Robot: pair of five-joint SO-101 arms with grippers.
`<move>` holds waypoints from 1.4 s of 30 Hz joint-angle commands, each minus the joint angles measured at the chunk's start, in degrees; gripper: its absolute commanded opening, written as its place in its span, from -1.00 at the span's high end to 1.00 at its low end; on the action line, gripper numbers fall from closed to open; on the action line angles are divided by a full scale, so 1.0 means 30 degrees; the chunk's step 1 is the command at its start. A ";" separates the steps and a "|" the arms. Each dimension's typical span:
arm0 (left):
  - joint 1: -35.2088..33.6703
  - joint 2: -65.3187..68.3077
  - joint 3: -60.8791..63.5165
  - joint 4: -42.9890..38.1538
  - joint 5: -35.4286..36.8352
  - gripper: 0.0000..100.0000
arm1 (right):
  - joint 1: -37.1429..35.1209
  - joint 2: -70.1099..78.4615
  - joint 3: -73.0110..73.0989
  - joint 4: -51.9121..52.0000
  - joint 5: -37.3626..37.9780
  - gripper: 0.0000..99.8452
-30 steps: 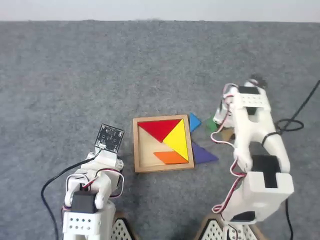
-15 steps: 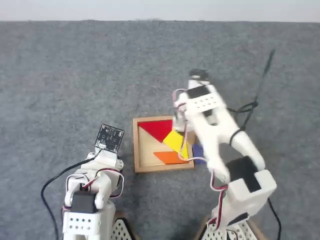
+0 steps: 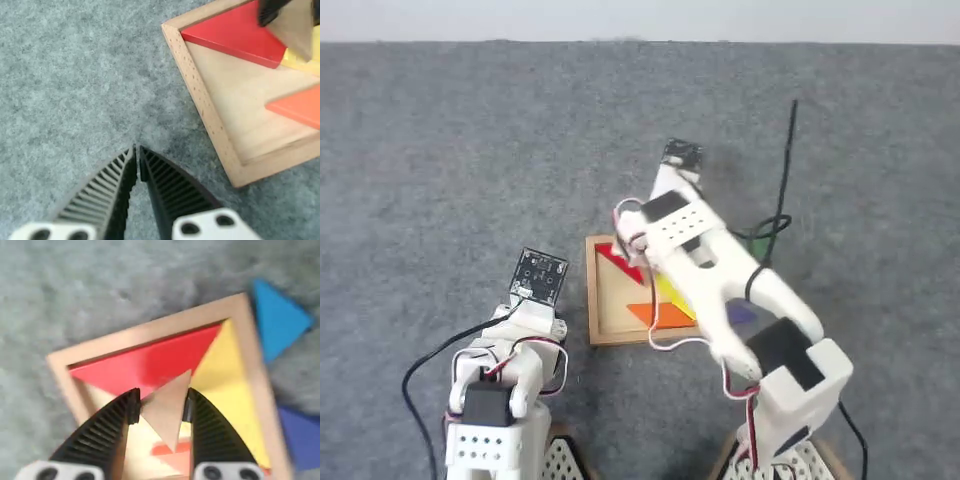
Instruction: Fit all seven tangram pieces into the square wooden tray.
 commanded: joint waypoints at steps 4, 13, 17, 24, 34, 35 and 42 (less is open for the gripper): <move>-0.0088 -0.0469 -0.0220 0.0117 0.0147 0.97 | -0.1128 -0.0337 -0.1143 -0.0630 -0.1143 0.78; -0.0088 -0.0469 -0.0220 0.0117 0.0147 0.97 | -0.1011 -0.0396 -0.1201 -0.0630 -0.1026 0.31; -0.0088 -0.0469 -0.0220 0.0117 0.0147 0.97 | -0.0923 -0.0659 -0.1465 -0.0454 -0.0117 0.37; -0.0088 -0.0469 -0.0220 0.0117 0.0147 0.97 | 0.2476 -0.4205 -0.2256 0.0982 1.4300 0.85; -0.0088 -0.0469 -0.0220 0.0117 0.0147 0.97 | 0.3385 -0.6022 0.6974 -0.6667 1.9311 0.99; -0.0088 -0.0469 -0.0220 0.0117 0.0147 0.97 | 0.3033 -0.6022 0.7590 -0.7810 1.9722 0.99; -0.0088 -0.0469 -0.0220 0.0117 0.0147 0.97 | 0.2212 -0.5817 0.7033 -0.8425 1.9516 0.99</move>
